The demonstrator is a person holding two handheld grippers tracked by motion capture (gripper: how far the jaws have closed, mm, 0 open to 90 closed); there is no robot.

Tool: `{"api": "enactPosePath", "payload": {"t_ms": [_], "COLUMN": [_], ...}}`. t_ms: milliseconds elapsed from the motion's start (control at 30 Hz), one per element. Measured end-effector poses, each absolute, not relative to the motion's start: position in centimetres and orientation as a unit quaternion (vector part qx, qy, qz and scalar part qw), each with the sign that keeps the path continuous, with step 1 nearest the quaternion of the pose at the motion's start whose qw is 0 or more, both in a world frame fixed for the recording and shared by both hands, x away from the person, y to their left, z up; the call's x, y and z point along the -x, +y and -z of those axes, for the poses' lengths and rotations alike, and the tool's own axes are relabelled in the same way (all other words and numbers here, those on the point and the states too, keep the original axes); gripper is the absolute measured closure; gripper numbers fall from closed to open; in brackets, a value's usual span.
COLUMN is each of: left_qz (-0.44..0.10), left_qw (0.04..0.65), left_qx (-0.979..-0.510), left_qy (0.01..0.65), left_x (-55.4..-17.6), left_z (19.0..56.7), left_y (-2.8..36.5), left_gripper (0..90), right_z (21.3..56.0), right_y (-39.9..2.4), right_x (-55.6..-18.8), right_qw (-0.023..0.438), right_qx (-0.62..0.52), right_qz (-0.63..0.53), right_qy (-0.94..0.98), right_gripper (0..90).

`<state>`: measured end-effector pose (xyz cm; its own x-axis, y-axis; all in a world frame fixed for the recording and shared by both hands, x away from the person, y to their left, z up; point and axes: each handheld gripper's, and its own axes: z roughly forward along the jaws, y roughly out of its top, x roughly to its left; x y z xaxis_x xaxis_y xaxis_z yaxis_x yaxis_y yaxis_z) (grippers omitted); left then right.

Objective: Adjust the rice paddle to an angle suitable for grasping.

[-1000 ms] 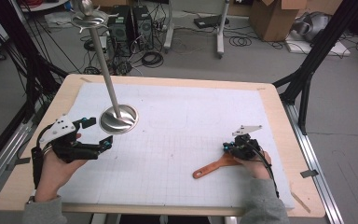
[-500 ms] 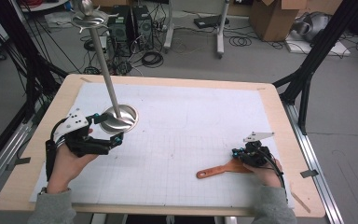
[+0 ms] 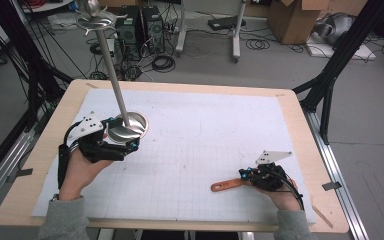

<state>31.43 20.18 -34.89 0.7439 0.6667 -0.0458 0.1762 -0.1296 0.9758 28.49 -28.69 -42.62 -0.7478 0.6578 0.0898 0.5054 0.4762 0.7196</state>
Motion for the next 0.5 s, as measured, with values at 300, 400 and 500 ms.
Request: {"api": "enactPosePath", "payload": {"t_ms": [300,400,500], "left_qz": [-0.213,-0.215,-0.215], "left_qw": [0.596,0.596,0.597], "left_qx": [-0.716,-0.715,-0.715], "left_qy": [0.295,0.297,0.294], "left_x": [-32.1,-32.3,-32.4], "left_z": [34.7,34.8,34.7], "left_y": [20.3,20.3,20.2], "left_gripper": [7.7,7.7,7.7], "right_z": [43.1,43.2,43.5], "right_y": [-29.2,-29.2,-29.2], "right_x": [-26.9,-26.6,-26.5], "right_qw": [0.084,0.08,0.073], "right_qx": [-0.34,-0.336,-0.331], "right_qz": [-0.387,-0.385,-0.381], "right_qy": [0.853,0.856,0.86], "right_gripper": [90.0,90.0,90.0]}}
